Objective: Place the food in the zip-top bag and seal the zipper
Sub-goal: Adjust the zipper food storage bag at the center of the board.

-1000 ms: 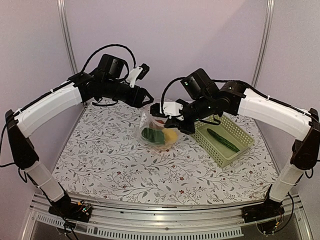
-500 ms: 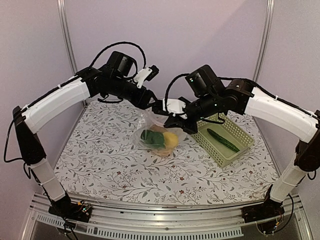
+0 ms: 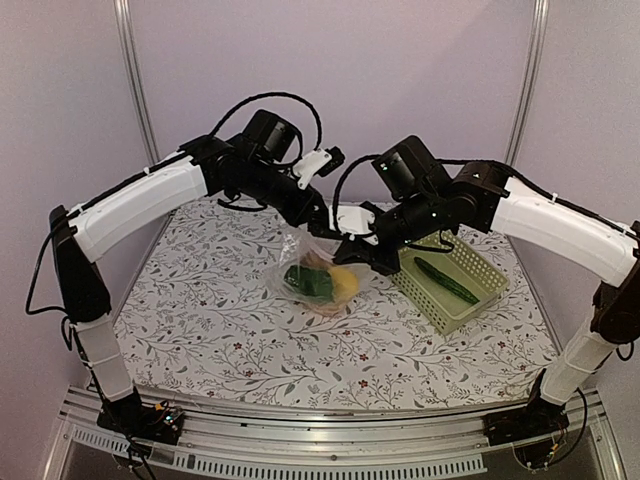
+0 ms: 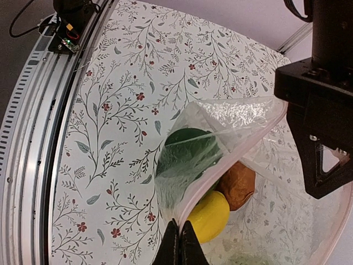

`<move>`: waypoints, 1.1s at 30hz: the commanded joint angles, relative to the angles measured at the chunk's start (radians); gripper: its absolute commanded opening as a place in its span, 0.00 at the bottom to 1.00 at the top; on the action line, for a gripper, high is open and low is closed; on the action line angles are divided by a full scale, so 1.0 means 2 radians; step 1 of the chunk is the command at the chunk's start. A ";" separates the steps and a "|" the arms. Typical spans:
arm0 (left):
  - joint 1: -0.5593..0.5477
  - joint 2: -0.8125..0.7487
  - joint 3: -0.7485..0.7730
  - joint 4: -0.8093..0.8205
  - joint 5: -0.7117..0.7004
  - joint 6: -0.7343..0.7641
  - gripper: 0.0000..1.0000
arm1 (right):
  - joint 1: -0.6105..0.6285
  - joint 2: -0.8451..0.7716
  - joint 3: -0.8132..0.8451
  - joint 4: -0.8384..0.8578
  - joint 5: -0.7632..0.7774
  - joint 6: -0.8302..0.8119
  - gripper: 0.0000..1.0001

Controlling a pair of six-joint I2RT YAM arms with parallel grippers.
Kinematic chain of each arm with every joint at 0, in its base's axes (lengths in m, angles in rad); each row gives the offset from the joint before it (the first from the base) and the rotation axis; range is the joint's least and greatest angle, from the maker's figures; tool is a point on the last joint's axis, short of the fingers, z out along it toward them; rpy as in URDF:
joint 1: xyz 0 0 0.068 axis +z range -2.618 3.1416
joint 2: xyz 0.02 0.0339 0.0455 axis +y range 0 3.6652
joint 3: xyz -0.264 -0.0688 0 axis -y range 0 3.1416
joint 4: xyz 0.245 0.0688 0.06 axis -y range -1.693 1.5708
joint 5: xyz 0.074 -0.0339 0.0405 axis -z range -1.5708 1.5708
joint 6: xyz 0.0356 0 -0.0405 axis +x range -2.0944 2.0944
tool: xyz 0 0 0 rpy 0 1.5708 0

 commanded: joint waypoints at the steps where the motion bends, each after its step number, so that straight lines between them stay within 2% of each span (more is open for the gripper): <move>1: -0.010 -0.015 0.007 -0.006 0.004 0.010 0.06 | 0.002 -0.021 -0.010 -0.005 -0.009 0.006 0.00; 3: -0.012 -0.015 0.009 -0.007 0.004 0.017 0.13 | 0.002 -0.022 -0.010 -0.005 -0.012 0.008 0.00; 4: -0.013 -0.014 0.011 -0.006 -0.001 0.018 0.20 | 0.002 -0.022 -0.010 -0.005 -0.013 0.008 0.00; 12: -0.014 -0.006 0.022 -0.001 -0.011 0.020 0.21 | 0.002 -0.021 -0.010 -0.008 -0.013 0.009 0.00; 16: -0.019 -0.007 0.022 0.000 -0.012 0.025 0.29 | 0.002 -0.021 -0.010 -0.010 -0.013 0.010 0.00; 18: -0.019 -0.007 0.022 0.000 -0.013 0.026 0.26 | 0.002 -0.021 -0.009 -0.010 -0.011 0.011 0.00; 26: -0.022 -0.016 0.018 -0.001 -0.015 0.024 0.00 | 0.002 -0.020 -0.010 -0.012 -0.008 0.010 0.00; 29: -0.022 -0.019 0.016 0.002 -0.021 0.022 0.00 | 0.000 -0.025 -0.005 -0.016 -0.006 0.010 0.00; 30: -0.022 -0.020 0.014 0.003 -0.023 0.021 0.00 | -0.002 -0.027 -0.001 -0.020 -0.008 0.010 0.02; 33: -0.022 -0.028 -0.001 0.019 -0.032 0.015 0.00 | -0.027 -0.038 0.017 -0.033 -0.024 0.014 0.21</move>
